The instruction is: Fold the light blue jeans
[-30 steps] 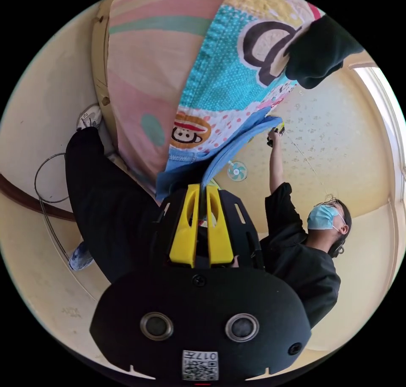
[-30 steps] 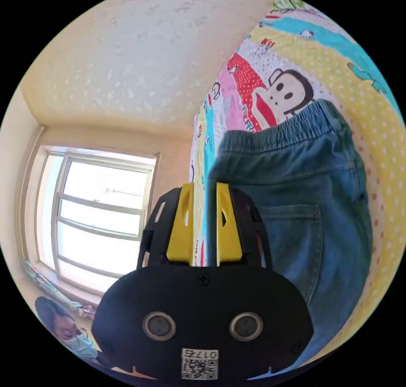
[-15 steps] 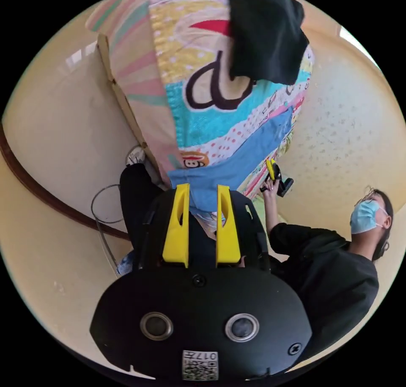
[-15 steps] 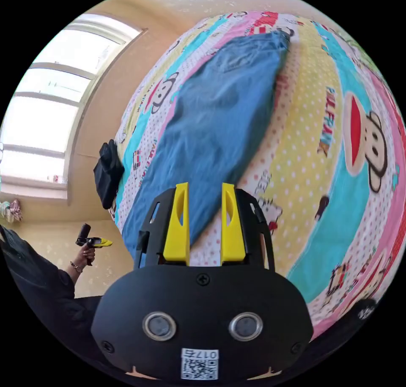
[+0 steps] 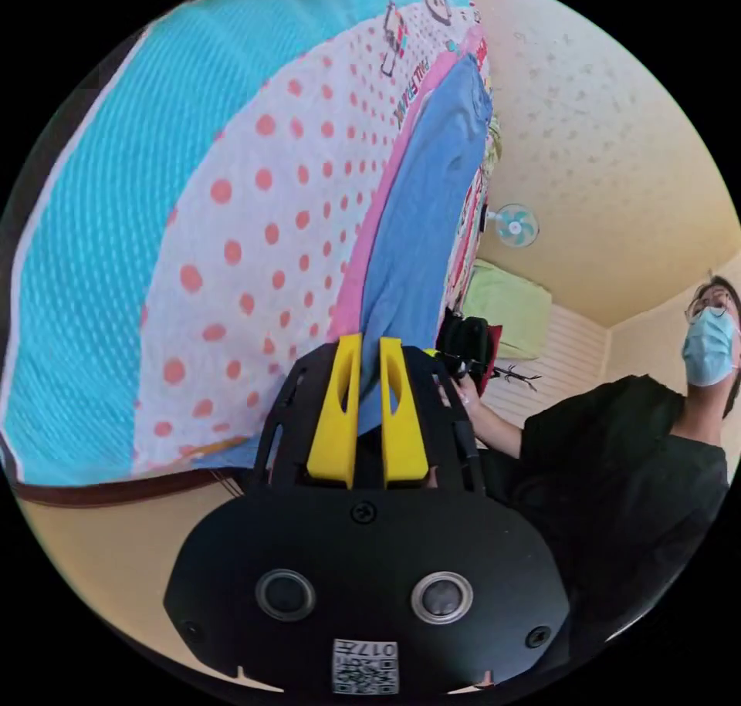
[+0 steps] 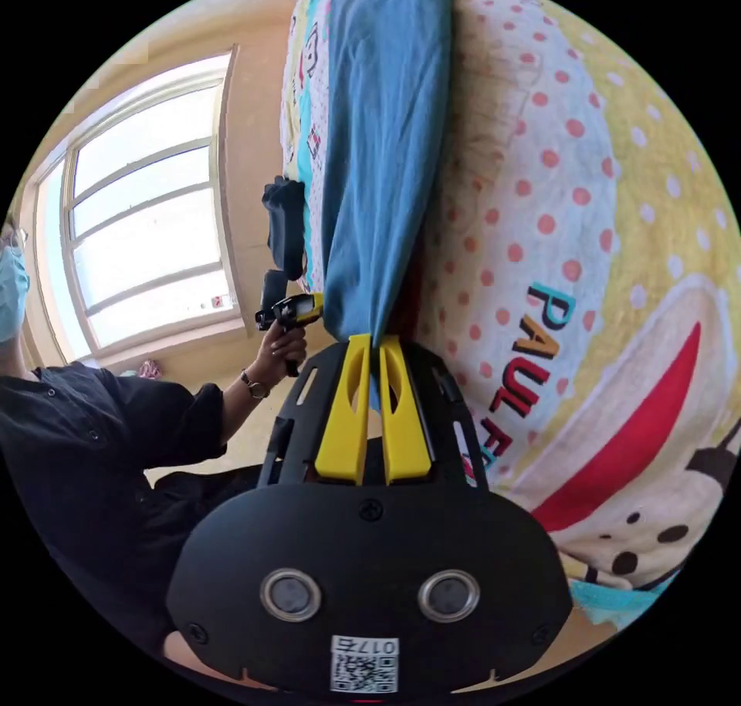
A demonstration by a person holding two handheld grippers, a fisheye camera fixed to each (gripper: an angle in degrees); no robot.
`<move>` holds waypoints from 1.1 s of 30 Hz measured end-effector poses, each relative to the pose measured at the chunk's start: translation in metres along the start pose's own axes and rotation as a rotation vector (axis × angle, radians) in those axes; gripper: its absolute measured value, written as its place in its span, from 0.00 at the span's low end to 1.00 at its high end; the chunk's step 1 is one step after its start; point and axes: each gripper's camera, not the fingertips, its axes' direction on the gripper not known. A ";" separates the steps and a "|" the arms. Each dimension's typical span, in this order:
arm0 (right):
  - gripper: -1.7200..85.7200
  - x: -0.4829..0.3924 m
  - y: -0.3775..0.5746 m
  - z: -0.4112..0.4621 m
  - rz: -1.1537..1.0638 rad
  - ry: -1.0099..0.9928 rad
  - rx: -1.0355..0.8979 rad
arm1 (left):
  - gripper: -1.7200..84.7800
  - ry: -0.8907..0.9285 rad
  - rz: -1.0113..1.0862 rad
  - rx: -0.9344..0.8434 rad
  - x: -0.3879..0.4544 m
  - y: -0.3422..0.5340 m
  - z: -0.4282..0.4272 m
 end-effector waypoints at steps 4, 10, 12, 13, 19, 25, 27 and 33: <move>0.06 0.003 0.031 -0.045 -0.066 -0.044 -0.019 | 0.06 -0.048 0.041 -0.042 0.013 0.039 0.021; 0.12 0.041 0.053 -0.083 0.025 0.079 -0.052 | 0.14 -0.111 0.038 -0.045 0.017 0.039 0.022; 0.14 0.049 0.049 -0.110 0.025 0.060 0.066 | 0.15 -0.066 0.126 0.037 0.031 0.022 0.009; 0.15 0.056 0.042 -0.126 0.022 0.052 0.131 | 0.15 -0.052 0.180 0.088 0.038 0.005 0.003; 0.15 0.096 -0.023 -0.161 -0.052 -0.051 0.297 | 0.22 0.003 0.285 0.050 0.034 -0.113 0.025; 0.15 0.105 -0.051 -0.145 -0.115 -0.141 0.247 | 0.20 -0.054 0.314 -0.107 0.028 -0.149 0.065; 0.15 0.105 -0.038 -0.138 -0.117 -0.148 0.228 | 0.20 -0.039 0.318 -0.128 0.025 -0.139 0.072; 0.15 0.119 0.003 -0.122 -0.071 -0.212 0.251 | 0.18 0.036 0.261 -0.133 -0.002 -0.126 0.093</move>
